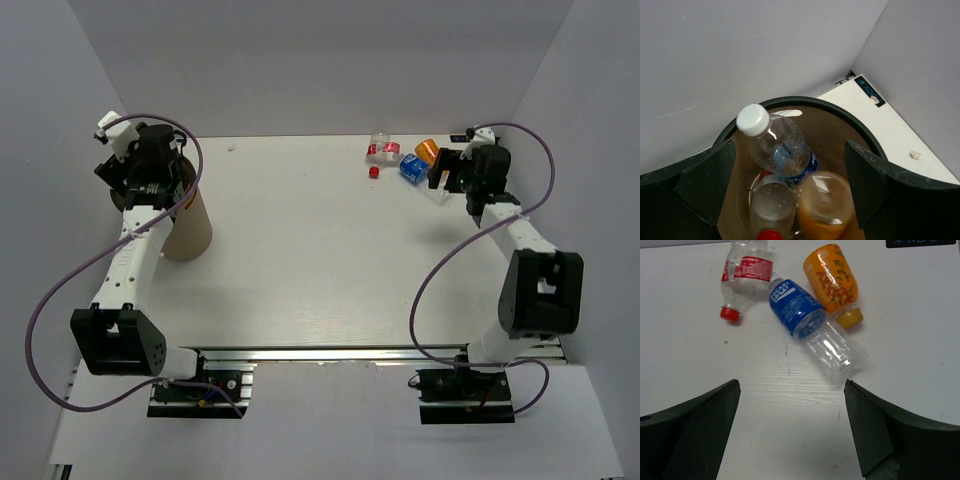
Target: Put the plastic bottles in the bin
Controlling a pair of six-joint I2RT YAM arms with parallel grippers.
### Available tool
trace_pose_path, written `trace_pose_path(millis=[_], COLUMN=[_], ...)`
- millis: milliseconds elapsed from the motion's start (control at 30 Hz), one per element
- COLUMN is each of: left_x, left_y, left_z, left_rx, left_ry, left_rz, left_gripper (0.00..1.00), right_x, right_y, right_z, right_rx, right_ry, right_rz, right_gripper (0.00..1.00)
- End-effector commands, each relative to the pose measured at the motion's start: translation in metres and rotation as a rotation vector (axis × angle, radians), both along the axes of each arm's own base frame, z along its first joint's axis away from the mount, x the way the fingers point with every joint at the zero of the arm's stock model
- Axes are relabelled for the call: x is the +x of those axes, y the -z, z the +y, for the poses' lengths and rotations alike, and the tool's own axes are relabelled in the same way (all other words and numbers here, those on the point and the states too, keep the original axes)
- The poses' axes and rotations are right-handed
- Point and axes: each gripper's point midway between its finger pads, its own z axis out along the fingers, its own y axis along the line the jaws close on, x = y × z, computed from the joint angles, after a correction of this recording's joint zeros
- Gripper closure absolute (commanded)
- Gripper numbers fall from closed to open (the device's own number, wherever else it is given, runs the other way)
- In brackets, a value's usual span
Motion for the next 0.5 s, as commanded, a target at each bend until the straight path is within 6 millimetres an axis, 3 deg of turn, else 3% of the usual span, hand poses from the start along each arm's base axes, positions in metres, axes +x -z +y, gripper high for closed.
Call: trace_pose_path(millis=[0,33,67,267,400,467], left_x=[-0.006,-0.005,-0.003,-0.001,0.007,0.011], left_y=[-0.025,-0.027,-0.031,-0.035,-0.038,-0.040], left_z=[-0.005,-0.007,-0.010,-0.032,-0.068,-0.100], left_rx=[-0.022,-0.028,-0.034,-0.072,-0.110,-0.138], left_ry=[0.051,0.072,0.089,0.245,0.480,0.667], left_rz=[-0.096,-0.102,-0.111,-0.127,-0.171,-0.190], left_gripper=[0.02,0.02,0.02,0.02,0.02,0.02], right_x=[0.024,0.039,0.048,0.098,0.119,0.122], right_y=[0.023,0.009,0.025,0.032,0.035,0.053], right_z=[-0.017,-0.017,-0.016,-0.017,-0.013,-0.006], right_rx=[-0.070,-0.066,-0.060,-0.107,-0.126,-0.104], right_ry=[-0.011,-0.025,-0.038,-0.118,-0.164,-0.212], right_rz=[0.083,0.053,0.084,0.079,0.050,0.086], right_gripper=[0.11,0.11,0.11,0.11,0.11,0.11])
